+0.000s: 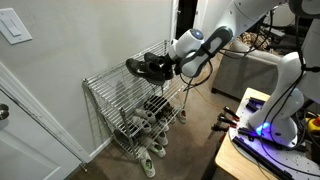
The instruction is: Move the black shoes to the rack above them
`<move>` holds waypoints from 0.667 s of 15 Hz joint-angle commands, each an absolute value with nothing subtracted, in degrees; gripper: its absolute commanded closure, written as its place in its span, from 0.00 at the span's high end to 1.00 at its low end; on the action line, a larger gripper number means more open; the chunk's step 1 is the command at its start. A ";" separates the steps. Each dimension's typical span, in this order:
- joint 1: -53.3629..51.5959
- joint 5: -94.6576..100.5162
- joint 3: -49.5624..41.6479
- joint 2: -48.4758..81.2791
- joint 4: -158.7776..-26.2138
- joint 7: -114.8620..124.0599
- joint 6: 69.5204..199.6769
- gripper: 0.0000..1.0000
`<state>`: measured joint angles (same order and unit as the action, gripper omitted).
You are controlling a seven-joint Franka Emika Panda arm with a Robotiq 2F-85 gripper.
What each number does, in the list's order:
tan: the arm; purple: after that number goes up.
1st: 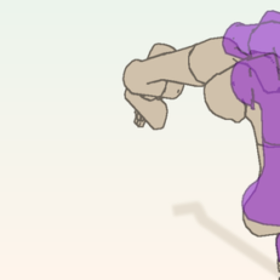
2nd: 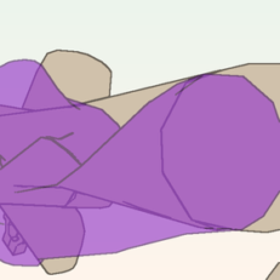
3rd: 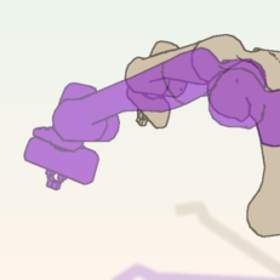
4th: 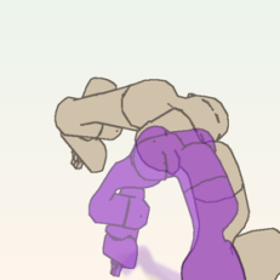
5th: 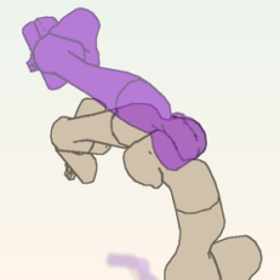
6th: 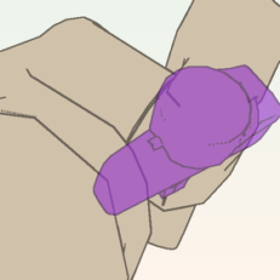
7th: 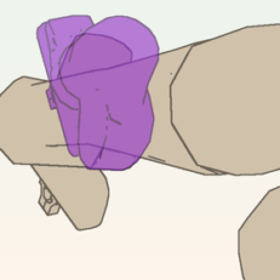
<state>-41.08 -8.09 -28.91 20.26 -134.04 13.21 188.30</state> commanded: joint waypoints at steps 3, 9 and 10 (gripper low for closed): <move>-57.23 -8.86 -43.78 21.76 -132.81 12.45 190.51 0.07; -59.04 -8.88 -45.35 24.59 -131.62 13.85 189.69 0.07; -58.60 -8.82 -44.98 24.99 -131.32 13.89 189.66 0.07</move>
